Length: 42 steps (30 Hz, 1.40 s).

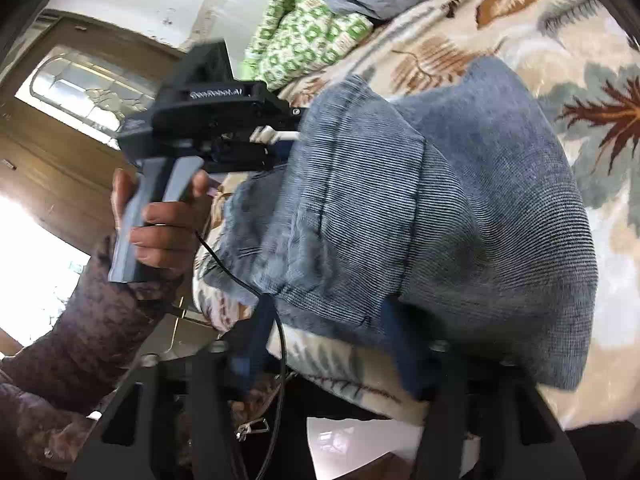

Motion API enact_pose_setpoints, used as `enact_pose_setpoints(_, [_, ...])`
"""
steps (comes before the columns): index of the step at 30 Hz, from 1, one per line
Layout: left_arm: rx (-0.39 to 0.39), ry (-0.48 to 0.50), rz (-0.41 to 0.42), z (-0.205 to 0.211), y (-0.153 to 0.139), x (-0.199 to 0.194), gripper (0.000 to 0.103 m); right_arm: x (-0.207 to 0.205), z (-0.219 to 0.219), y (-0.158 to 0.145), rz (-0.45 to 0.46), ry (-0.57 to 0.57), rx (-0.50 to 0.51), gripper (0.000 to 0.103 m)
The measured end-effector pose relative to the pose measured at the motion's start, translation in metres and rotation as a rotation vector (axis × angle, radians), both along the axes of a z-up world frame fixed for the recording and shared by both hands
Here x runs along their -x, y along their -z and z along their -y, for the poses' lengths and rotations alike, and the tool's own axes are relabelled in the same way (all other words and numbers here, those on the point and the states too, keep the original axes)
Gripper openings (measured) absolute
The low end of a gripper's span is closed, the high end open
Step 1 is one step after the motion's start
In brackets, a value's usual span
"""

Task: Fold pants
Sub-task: 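Grasp the jeans hem with the right tool while the left tool grips the waistband, then lift the hem with the right tool and fold it over toward the left tool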

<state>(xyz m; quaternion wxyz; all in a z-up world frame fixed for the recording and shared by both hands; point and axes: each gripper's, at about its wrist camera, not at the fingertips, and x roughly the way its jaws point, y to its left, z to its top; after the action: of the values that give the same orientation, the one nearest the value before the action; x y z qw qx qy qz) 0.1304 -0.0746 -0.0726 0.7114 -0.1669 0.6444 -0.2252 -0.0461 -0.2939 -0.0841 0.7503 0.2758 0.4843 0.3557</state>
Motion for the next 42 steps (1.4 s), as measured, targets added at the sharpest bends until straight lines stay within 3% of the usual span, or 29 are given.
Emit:
enact_pose_setpoints(4, [0.080, -0.102, -0.017, -0.031, -0.001, 0.016, 0.043, 0.010, 0.024, -0.019, 0.050, 0.050, -0.046, 0.065])
enact_pose_setpoints(7, [0.147, -0.124, 0.007, -0.035, -0.008, 0.028, 0.056, 0.002, 0.062, -0.027, 0.069, 0.162, -0.051, 0.072])
enact_pose_setpoints(12, [0.216, -0.128, 0.022, -0.019, -0.011, 0.029, 0.062, -0.052, 0.094, -0.020, 0.012, 0.277, 0.013, 0.072])
enact_pose_setpoints(14, [0.198, -0.134, 0.017, -0.011, -0.004, 0.026, 0.070, -0.081, 0.093, -0.009, -0.015, 0.285, 0.033, 0.072])
enact_pose_setpoints(17, [0.209, -0.111, -0.057, 0.003, 0.016, 0.026, 0.070, -0.110, 0.089, 0.009, -0.049, 0.298, 0.061, 0.071])
enact_pose_setpoints(19, [0.234, -0.082, -0.080, 0.014, 0.020, 0.028, 0.070, -0.127, 0.083, 0.023, -0.070, 0.269, 0.025, 0.062])
enact_pose_setpoints(20, [0.229, -0.063, -0.068, 0.020, 0.019, 0.029, 0.068, -0.131, 0.080, 0.025, -0.073, 0.251, 0.018, 0.039])
enact_pose_setpoints(21, [0.223, -0.049, -0.052, 0.024, 0.016, 0.030, 0.068, -0.134, 0.073, 0.025, -0.071, 0.222, 0.035, 0.028])
enact_pose_setpoints(24, [0.159, -0.026, 0.025, 0.028, 0.001, 0.031, 0.040, -0.133, 0.062, 0.000, 0.039, 0.154, 0.124, 0.013])
enact_pose_setpoints(26, [-0.019, -0.020, 0.061, 0.029, 0.005, 0.031, 0.035, -0.126, 0.066, -0.017, 0.128, 0.158, 0.162, 0.013])
enact_pose_setpoints(29, [-0.132, -0.021, 0.038, 0.027, 0.028, 0.035, 0.033, -0.138, 0.058, 0.004, 0.093, 0.140, 0.273, 0.013])
enact_pose_setpoints(31, [-0.110, -0.040, 0.061, 0.021, 0.028, 0.038, 0.033, -0.142, 0.057, 0.024, 0.054, 0.130, 0.316, 0.015])
enact_pose_setpoints(32, [-0.102, -0.048, 0.057, 0.019, 0.027, 0.039, 0.033, -0.142, 0.061, 0.030, 0.035, 0.154, 0.286, 0.015])
enact_pose_setpoints(33, [-0.091, -0.056, 0.050, 0.016, 0.026, 0.039, 0.033, -0.141, 0.067, 0.031, 0.027, 0.165, 0.260, 0.022])
enact_pose_setpoints(37, [-0.056, -0.063, 0.047, -0.001, 0.012, 0.055, 0.032, -0.123, 0.086, 0.013, -0.001, 0.187, 0.166, 0.026])
enact_pose_setpoints(38, [-0.039, -0.055, 0.054, -0.005, 0.008, 0.065, 0.034, -0.116, 0.091, 0.009, -0.007, 0.188, 0.149, 0.033])
enact_pose_setpoints(39, [-0.024, -0.050, 0.057, -0.009, 0.005, 0.073, 0.037, -0.105, 0.097, 0.006, -0.015, 0.183, 0.134, 0.040])
enact_pose_setpoints(41, [0.042, -0.051, 0.042, -0.009, 0.004, 0.093, 0.060, -0.077, 0.105, 0.006, -0.041, 0.166, 0.098, 0.049])
enact_pose_setpoints(42, [0.074, -0.044, 0.028, -0.005, 0.008, 0.099, 0.064, -0.065, 0.107, 0.008, -0.052, 0.161, 0.084, 0.050])
